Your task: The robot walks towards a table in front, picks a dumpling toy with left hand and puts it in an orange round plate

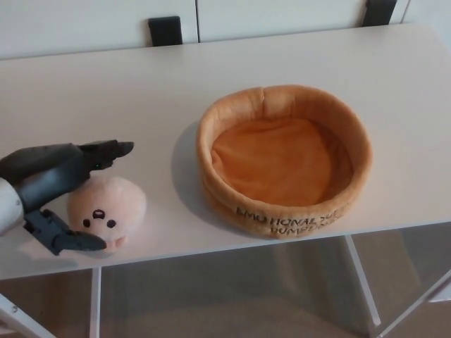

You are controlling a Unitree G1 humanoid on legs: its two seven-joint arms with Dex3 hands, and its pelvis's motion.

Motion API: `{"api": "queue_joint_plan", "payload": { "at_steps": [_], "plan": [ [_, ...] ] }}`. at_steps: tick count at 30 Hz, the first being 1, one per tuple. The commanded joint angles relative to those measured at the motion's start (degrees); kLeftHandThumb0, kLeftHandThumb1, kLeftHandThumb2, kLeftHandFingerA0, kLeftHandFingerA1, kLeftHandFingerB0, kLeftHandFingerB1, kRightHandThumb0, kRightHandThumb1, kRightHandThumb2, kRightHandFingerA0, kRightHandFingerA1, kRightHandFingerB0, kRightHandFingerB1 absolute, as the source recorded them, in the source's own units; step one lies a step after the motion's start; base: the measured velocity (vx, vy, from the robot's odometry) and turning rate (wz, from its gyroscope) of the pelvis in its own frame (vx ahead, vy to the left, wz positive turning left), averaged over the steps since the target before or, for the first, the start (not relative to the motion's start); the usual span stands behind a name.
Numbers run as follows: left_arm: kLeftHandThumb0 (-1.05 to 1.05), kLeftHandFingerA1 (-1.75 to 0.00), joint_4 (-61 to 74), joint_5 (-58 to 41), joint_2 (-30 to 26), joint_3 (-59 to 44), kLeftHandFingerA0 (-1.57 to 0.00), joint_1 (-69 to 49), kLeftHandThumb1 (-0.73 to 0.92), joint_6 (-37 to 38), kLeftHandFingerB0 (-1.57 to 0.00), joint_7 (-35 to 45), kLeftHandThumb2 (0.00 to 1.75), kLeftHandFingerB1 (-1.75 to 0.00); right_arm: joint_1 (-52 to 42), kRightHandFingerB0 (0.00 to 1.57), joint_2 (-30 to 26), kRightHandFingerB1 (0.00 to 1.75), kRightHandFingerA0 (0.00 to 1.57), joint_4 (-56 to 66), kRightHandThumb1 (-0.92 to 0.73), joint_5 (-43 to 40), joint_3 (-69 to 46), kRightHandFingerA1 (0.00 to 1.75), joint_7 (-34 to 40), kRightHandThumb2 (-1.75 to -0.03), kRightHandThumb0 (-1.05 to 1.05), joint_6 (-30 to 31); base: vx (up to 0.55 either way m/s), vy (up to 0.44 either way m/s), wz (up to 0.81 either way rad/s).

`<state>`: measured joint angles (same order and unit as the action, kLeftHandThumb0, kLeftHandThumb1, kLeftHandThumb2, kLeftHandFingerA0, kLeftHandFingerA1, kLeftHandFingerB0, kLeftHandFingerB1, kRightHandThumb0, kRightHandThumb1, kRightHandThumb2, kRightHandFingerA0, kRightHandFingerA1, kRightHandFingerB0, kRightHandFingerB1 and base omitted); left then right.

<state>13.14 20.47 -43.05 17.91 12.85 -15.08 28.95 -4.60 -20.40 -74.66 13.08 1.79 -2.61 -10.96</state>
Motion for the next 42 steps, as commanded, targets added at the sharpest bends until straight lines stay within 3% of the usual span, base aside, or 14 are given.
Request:
{"api": "queue_joint_plan", "payload": {
  "at_steps": [1,8,9,10,13,18,21,22,23,25,26,27,32,42],
  "plan": [
    [-0.53,-0.18,0.2,5.5,2.7,0.5,0.0,-0.2,0.35,-1.6,0.0,-3.0,0.74,-0.14,-0.3,0.46,-0.8,0.36,0.67,0.5,-0.65,-0.4,-0.1,0.45,-0.1,-0.6,-0.33,-0.4,0.0,0.0,0.0],
    [-0.56,-0.2,-2.2,11.8,8.3,1.2,0.0,-1.8,0.38,-0.2,0.0,-11.2,0.53,-0.17,-0.2,0.46,-0.6,0.36,0.67,0.6,-0.65,-0.9,-0.5,0.44,-0.6,-0.6,-0.31,-0.7,0.0,0.0,0.0],
    [-0.56,-0.26,-3.1,13.0,8.8,1.4,0.0,-2.1,0.38,1.0,0.0,-13.3,0.53,-0.2,-0.2,0.4,-0.6,0.47,0.61,0.7,-0.55,-1.0,-0.6,0.56,-0.9,-0.79,-0.39,-0.8,0.0,0.0,0.0],
    [-0.49,-0.24,-3.7,13.7,9.2,1.5,0.0,-2.3,0.33,1.7,0.0,-14.3,0.72,-0.17,-0.2,0.4,-0.6,0.47,0.62,0.7,-0.55,-1.2,-0.8,0.57,-1.2,-0.78,-0.39,-0.8,0.0,0.0,0.0],
    [-0.54,-0.27,-4.7,15.4,9.7,1.6,-0.02,-2.6,0.38,2.6,0.0,-15.9,0.52,-0.19,-0.2,0.45,-0.5,0.35,0.65,0.8,-0.64,-1.4,-1.1,0.46,-1.5,-0.6,-0.31,-1.0,0.0,0.0,0.0],
    [-0.46,-0.27,-5.0,17.9,9.7,2.2,0.0,-2.9,0.32,2.5,0.0,-16.2,0.72,-0.21,-0.1,0.45,-0.5,0.35,0.65,0.9,-0.64,-1.1,-1.0,0.43,-1.4,-0.59,-0.31,-1.0,0.0,0.0,0.0],
    [-0.47,-0.26,-5.7,20.7,8.8,3.5,0.0,-2.8,0.32,0.4,0.0,-14.4,0.72,-0.22,0.0,0.39,-0.4,0.46,0.61,0.3,-0.53,-0.6,-0.7,0.56,-0.7,-0.79,-0.39,-0.9,0.0,0.0,0.0],
    [-0.53,-0.22,-5.9,21.6,8.7,3.9,-0.04,-2.6,0.33,-0.2,0.0,-13.8,0.65,-0.16,0.0,0.46,-0.5,0.35,0.68,0.2,-0.63,-0.6,-0.7,0.45,-0.7,-0.59,-0.31,-0.8,0.0,0.0,0.0],
    [-0.56,-0.25,-5.8,22.7,8.3,4.4,0.0,-2.3,0.41,-1.1,0.0,-12.7,0.54,-0.17,-0.1,0.41,-0.5,0.46,0.64,0.3,-0.53,-0.6,-0.7,0.57,-0.8,-0.77,-0.4,-0.8,0.0,0.0,0.0],
    [-0.51,-0.23,-5.7,24.4,7.7,5.0,0.0,-2.1,0.33,-2.2,0.0,-11.3,0.74,-0.21,-0.2,0.4,-0.6,0.46,0.63,0.6,-0.53,-0.7,-0.8,0.56,-0.9,-0.77,-0.41,-0.9,0.0,0.0,0.0],
    [-0.57,-0.22,-5.7,24.8,7.5,5.1,0.0,-1.9,0.39,-2.5,0.0,-10.8,0.54,-0.17,-0.2,0.41,-0.6,0.46,0.64,0.6,-0.53,-0.7,-0.7,0.57,-0.9,-0.77,-0.4,-0.9,0.0,0.0,0.0],
    [-0.5,-0.15,-5.7,24.7,7.4,5.1,0.0,-1.6,0.34,-2.8,0.0,-9.5,0.71,-0.16,-0.1,0.41,-0.6,0.46,0.65,0.5,-0.52,-0.7,-0.8,0.58,-1.0,-0.77,-0.4,-0.9,0.0,0.0,0.0],
    [-0.41,0.0,-5.3,25.0,6.5,5.3,0.0,-0.3,0.32,-3.8,0.0,-4.4,0.6,-0.01,-0.3,0.4,-0.7,0.46,0.64,0.8,-0.53,-0.6,-0.6,0.56,-1.2,-0.77,-0.4,-1.1,0.0,0.0,0.0],
    [-0.42,-0.14,-5.4,24.2,6.6,7.1,0.0,2.3,0.32,-6.4,0.0,5.2,0.65,-0.08,0.0,0.46,-0.3,0.35,0.71,0.6,-0.62,-1.1,-1.0,0.53,-1.8,-0.59,-0.29,-1.3,0.0,0.0,0.0]
  ]
}}
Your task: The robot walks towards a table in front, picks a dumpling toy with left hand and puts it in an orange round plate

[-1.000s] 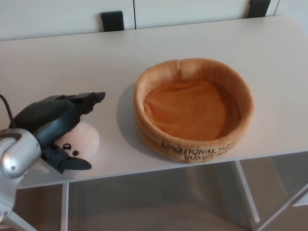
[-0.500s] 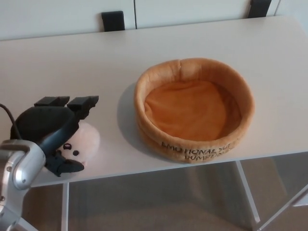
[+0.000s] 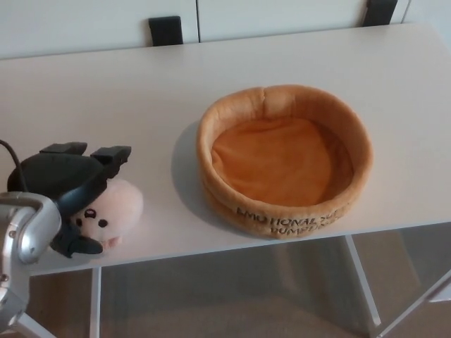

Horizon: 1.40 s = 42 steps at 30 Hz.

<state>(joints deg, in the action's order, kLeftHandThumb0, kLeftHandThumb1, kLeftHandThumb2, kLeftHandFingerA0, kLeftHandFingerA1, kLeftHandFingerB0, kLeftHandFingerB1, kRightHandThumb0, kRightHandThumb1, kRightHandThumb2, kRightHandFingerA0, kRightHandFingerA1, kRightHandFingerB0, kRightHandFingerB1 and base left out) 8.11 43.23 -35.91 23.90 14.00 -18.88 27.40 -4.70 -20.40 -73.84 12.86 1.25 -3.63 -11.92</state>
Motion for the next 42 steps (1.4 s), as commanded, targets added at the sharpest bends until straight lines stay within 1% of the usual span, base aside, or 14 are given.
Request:
{"api": "queue_joint_plan", "payload": {
  "at_steps": [1,2,3,6,7,8,9,10,12,13,16,17,32,42],
  "plan": [
    [-0.42,-0.14,-0.3,1.5,-0.5,1.1,0.0,1.1,0.32,-2.7,0.0,6.8,0.65,-0.08,0.1,0.46,-0.3,0.35,0.71,-0.2,-0.62,-0.9,-0.4,0.53,-0.8,-0.59,-0.29,-0.3,0.0,0.0,0.0],
    [-0.42,-0.14,-0.3,1.6,-0.5,1.1,0.0,1.2,0.32,-2.8,0.0,7.1,0.65,-0.08,0.1,0.46,-0.3,0.35,0.71,-0.2,-0.62,-0.9,-0.4,0.53,-0.8,-0.59,-0.29,-0.3,0.0,0.0,0.0],
    [-0.34,-0.77,-1.2,2.0,0.0,1.5,-0.77,0.9,0.32,-0.8,-0.02,4.7,0.64,-0.21,0.5,0.41,-0.3,0.45,0.65,-0.2,-0.51,-1.5,-1.0,0.57,-1.3,-0.74,-0.36,-0.4,0.0,0.0,0.0],
    [-0.23,-0.93,-1.4,1.9,0.9,1.1,-0.88,-0.2,0.47,0.6,-0.13,1.5,0.55,-0.28,0.7,0.45,-0.3,0.35,0.68,-0.1,-0.61,-1.3,-0.9,0.44,-1.5,-0.59,-0.27,-0.4,0.0,0.0,0.0],
    [-0.13,-1.45,-1.8,1.1,1.3,0.6,-0.62,-1.0,0.61,2.0,-0.4,-0.3,0.59,-0.34,0.6,0.39,-0.3,0.45,0.61,0.1,-0.52,-1.6,-1.1,0.56,-2.2,-0.76,-0.37,-0.6,0.0,0.0,0.0],
    [-0.11,-1.48,-2.2,0.6,1.7,0.3,-0.57,-1.6,0.67,2.9,-0.5,-1.5,0.59,-0.35,0.5,0.45,-0.4,0.35,0.66,0.3,-0.64,-1.6,-1.1,0.44,-2.5,-0.6,-0.28,-0.8,0.0,0.0,0.0],
    [-0.11,-1.48,-2.3,0.5,1.9,0.1,-0.57,-1.7,0.67,3.2,-0.5,-1.7,0.59,-0.35,0.4,0.45,-0.4,0.35,0.66,0.4,-0.64,-1.6,-1.0,0.44,-2.6,-0.6,-0.28,-0.8,0.0,0.0,0.0],
    [-0.11,-0.77,-2.6,0.6,2.4,0.3,-0.99,-1.4,0.66,2.4,-0.68,-0.9,0.6,-0.42,0.6,0.39,-0.3,0.45,0.61,0.2,-0.53,-1.7,-1.2,0.56,-2.5,-0.76,-0.36,-0.5,0.0,0.0,0.0],
    [-0.11,-0.77,-2.8,0.7,2.8,0.3,-0.99,-1.4,0.66,2.3,-0.68,-0.6,0.6,-0.42,0.7,0.39,-0.3,0.45,0.61,0.1,-0.53,-1.8,-1.2,0.56,-2.5,-0.76,-0.36,-0.4,0.0,0.0,0.0],
    [-0.11,-0.79,-3.0,0.3,2.9,0.0,-1.01,-1.7,0.67,3.0,-0.8,-1.2,0.6,-0.48,0.6,0.46,-0.3,0.35,0.67,0.1,-0.64,-1.7,-1.0,0.46,-2.5,-0.6,-0.27,-0.7,0.0,0.0,0.0],
    [-0.11,-0.79,-3.3,-0.2,2.9,-0.5,-1.01,-2.2,0.67,4.3,-0.8,-2.2,0.6,-0.48,0.3,0.46,-0.4,0.35,0.67,0.2,-0.64,-1.5,-0.8,0.46,-2.4,-0.6,-0.27,-1.2,0.0,0.0,0.0],
    [-0.11,-1.09,-3.4,0.2,3.5,-0.6,-0.94,-2.9,0.67,4.3,-0.85,-3.9,0.6,-0.51,0.3,0.46,-0.5,0.35,0.67,0.2,-0.64,-1.0,-0.3,0.47,-2.0,-0.6,-0.3,-0.9,0.0,0.0,0.0],
    [-0.12,-0.88,-4.0,-2.3,7.2,-4.5,-0.97,-5.9,0.72,6.2,-0.81,-8.8,0.61,-0.52,0.6,0.45,-0.1,0.35,0.62,-0.6,-0.66,-1.4,-0.4,0.41,-1.8,-0.6,-0.3,-0.3,0.0,0.0,0.0],
    [-0.17,-0.83,8.0,-14.2,16.1,-20.2,-1.1,-2.1,0.72,9.1,-0.91,-15.1,0.61,-0.57,1.4,0.45,-0.8,0.35,0.63,-0.5,-0.68,-0.7,0.8,0.41,-1.7,-0.61,-0.34,-0.6,0.0,0.0,0.0]
  ]
}}
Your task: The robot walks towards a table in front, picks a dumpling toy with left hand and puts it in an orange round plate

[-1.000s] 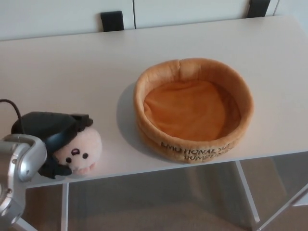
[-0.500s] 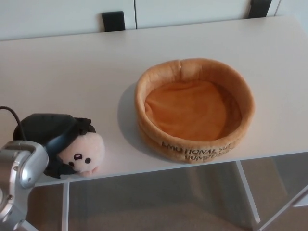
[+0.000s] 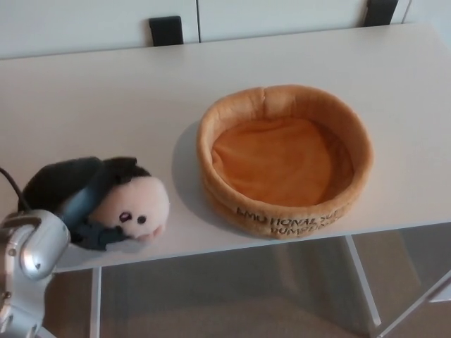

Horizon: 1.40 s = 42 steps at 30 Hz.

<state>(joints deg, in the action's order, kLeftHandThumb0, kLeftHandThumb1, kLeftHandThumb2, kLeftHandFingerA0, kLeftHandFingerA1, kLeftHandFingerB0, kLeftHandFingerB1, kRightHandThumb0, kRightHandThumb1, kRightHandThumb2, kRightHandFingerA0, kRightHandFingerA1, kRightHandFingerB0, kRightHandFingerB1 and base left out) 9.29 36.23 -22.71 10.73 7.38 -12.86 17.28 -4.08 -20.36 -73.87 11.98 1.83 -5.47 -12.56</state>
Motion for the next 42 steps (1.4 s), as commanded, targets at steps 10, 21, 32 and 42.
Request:
{"api": "queue_joint_plan", "payload": {
  "at_steps": [10,21,32,42],
  "plan": [
    [-0.12,-0.76,12.9,-8.4,4.9,-9.6,-1.11,16.7,0.7,-4.1,-0.88,-0.1,0.61,-0.59,0.9,0.47,-0.7,0.35,0.64,-1.2,-0.7,-0.2,-0.3,0.41,0.5,-0.61,-0.33,0.1,0.0,0.0,0.0],
    [-0.12,-0.9,4.0,-0.4,9.0,3.0,-1.1,27.4,0.67,-4.2,-0.93,-2.8,0.6,-0.57,0.4,0.46,-0.5,0.35,0.62,-0.4,-0.68,0.2,0.4,0.4,0.3,-0.61,-0.34,0.0,0.0,0.0,0.0],
    [-0.17,-1.75,-15.7,4.1,17.0,15.4,-0.74,35.4,0.71,-1.6,-0.73,-9.4,0.58,-1.2,1.1,0.48,-0.4,0.36,0.61,-0.5,-0.69,0.3,0.7,0.4,0.3,-0.61,-0.34,0.3,0.0,0.0,0.0],
    [-0.68,-0.37,-18.8,4.9,13.5,22.5,-0.06,39.5,0.34,-7.8,-0.01,10.7,0.67,-0.16,1.6,0.47,-0.6,0.36,0.61,0.0,-0.69,-0.1,0.7,0.41,-1.0,-0.61,-0.34,-0.4,0.0,0.0,0.0]
  ]
}}
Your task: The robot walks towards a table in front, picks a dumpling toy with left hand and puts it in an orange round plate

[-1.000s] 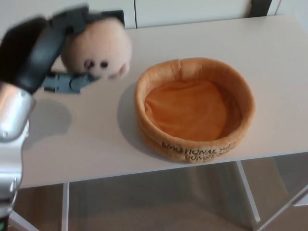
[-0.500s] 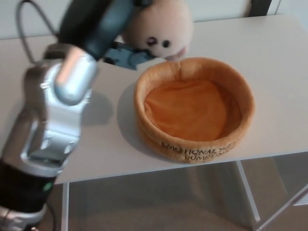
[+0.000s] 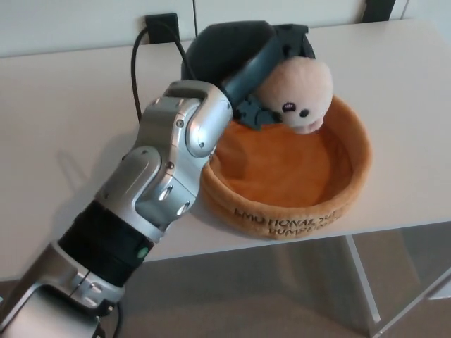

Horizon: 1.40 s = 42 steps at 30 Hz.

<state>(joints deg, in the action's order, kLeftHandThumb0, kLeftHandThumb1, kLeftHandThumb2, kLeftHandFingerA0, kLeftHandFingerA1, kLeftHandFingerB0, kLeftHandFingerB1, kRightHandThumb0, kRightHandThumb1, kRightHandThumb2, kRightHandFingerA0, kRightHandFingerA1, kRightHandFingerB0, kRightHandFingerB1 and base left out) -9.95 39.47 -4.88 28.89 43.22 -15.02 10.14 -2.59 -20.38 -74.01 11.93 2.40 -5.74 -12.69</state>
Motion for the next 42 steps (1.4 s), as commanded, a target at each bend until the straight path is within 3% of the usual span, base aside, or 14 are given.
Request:
{"api": "queue_joint_plan", "payload": {
  "at_steps": [1,3,4,5,6,9,10,12,18,19,29,40,41,42],
  "plan": [
    [-0.68,-0.37,0.5,1.1,-4.7,4.4,-0.06,3.7,0.34,-5.8,-0.01,19.1,0.67,-0.16,0.1,0.47,-0.6,0.36,0.61,0.3,-0.69,-0.3,-0.1,0.41,-0.9,-0.61,-0.34,-0.2,0.0,0.0,0.0],
    [-0.68,-0.37,0.7,0.9,-4.9,4.6,-0.06,3.8,0.34,-6.1,-0.01,19.5,0.67,-0.16,0.1,0.47,-0.6,0.36,0.61,0.3,-0.69,-0.3,-0.1,0.41,-1.0,-0.61,-0.34,-0.2,0.0,0.0,0.0],
    [-0.6,-0.04,-0.2,0.5,-5.7,5.0,0.0,4.3,0.41,-6.6,0.0,21.6,0.74,-0.08,0.2,0.46,-0.7,0.35,0.65,0.5,-0.66,-0.1,0.1,0.43,-0.8,-0.61,-0.35,-0.3,0.0,0.0,0.0],
    [-0.6,-0.04,-1.4,0.1,-6.6,5.3,0.0,4.9,0.41,-7.1,0.0,24.2,0.74,-0.08,0.3,0.46,-0.8,0.35,0.65,0.7,-0.66,0.2,0.4,0.43,-0.6,-0.61,-0.35,-0.4,0.0,0.0,0.0],
    [-0.54,0.0,-2.8,-0.6,-7.7,5.9,0.0,6.3,0.33,-6.8,0.0,27.7,0.55,-0.02,0.3,0.41,-0.8,0.48,0.61,0.6,-0.58,0.6,0.7,0.59,-0.2,-0.83,-0.42,-0.6,0.0,0.0,0.0],
    [-0.54,0.0,-3.3,-1.0,-8.3,6.3,0.0,7.0,0.33,-6.7,0.0,29.2,0.55,-0.02,0.3,0.41,-0.8,0.48,0.61,0.6,-0.58,0.7,0.8,0.59,0.0,-0.83,-0.42,-0.7,0.0,0.0,0.0],
    [-0.58,0.0,-4.1,-0.8,-8.7,6.9,0.0,8.0,0.31,-6.5,0.0,30.6,0.52,-0.11,0.5,0.44,-0.8,0.35,0.65,0.6,-0.66,0.6,0.8,0.44,0.0,-0.6,-0.34,-0.4,0.0,0.0,0.0],
    [-0.46,0.0,-4.9,-0.7,-10.1,8.0,0.0,9.3,0.32,-5.3,0.0,33.5,0.63,-0.14,0.9,0.38,-0.8,0.46,0.63,0.8,-0.53,0.3,0.7,0.6,-0.4,-0.78,-0.4,0.2,0.0,0.0,0.0],
    [-0.25,0.0,-4.2,-1.0,-10.9,8.7,0.0,9.5,0.35,-5.2,0.0,35.5,0.63,-0.2,1.1,0.38,-1.0,0.46,0.62,1.0,-0.54,0.5,1.1,0.57,-0.4,-0.78,-0.41,0.3,0.0,0.0,0.0],
    [-0.04,0.0,-3.9,-1.2,-11.0,8.8,0.0,9.4,0.48,-5.6,0.0,36.4,0.54,-0.28,1.3,0.38,-1.0,0.46,0.61,1.0,-0.53,0.5,1.2,0.57,-0.4,-0.78,-0.41,0.4,0.0,0.0,0.0],
    [-0.18,0.0,-0.8,1.4,-12.7,11.4,0.0,9.6,0.45,-6.7,0.0,40.8,0.53,-0.22,1.5,0.44,-0.8,0.35,0.68,1.1,-0.63,-0.2,0.9,0.53,-0.5,-0.59,-0.3,0.4,0.0,0.0,0.0],
    [-0.14,0.0,42.6,-7.0,-26.0,-13.2,0.0,4.0,0.44,-12.0,0.0,46.9,0.55,-0.16,1.8,0.38,-1.4,0.46,0.62,1.0,-0.52,0.3,1.6,0.56,-0.8,-0.77,-0.4,0.7,0.0,0.0,0.0],
    [-0.15,0.0,46.1,-8.2,-28.0,-16.4,0.0,3.2,0.44,-12.6,0.0,48.5,0.56,-0.13,1.8,0.45,-1.5,0.35,0.69,0.9,-0.62,0.3,1.6,0.44,-0.8,-0.59,-0.31,0.6,0.0,0.0,0.0],
    [-0.19,0.0,50.4,-10.2,-30.1,-21.0,0.0,1.5,0.39,-13.4,0.0,50.5,0.66,-0.18,1.6,0.39,-1.6,0.45,0.64,0.7,-0.52,0.5,1.7,0.57,-0.8,-0.76,-0.4,0.6,0.0,0.0,0.0]
  ]
}}
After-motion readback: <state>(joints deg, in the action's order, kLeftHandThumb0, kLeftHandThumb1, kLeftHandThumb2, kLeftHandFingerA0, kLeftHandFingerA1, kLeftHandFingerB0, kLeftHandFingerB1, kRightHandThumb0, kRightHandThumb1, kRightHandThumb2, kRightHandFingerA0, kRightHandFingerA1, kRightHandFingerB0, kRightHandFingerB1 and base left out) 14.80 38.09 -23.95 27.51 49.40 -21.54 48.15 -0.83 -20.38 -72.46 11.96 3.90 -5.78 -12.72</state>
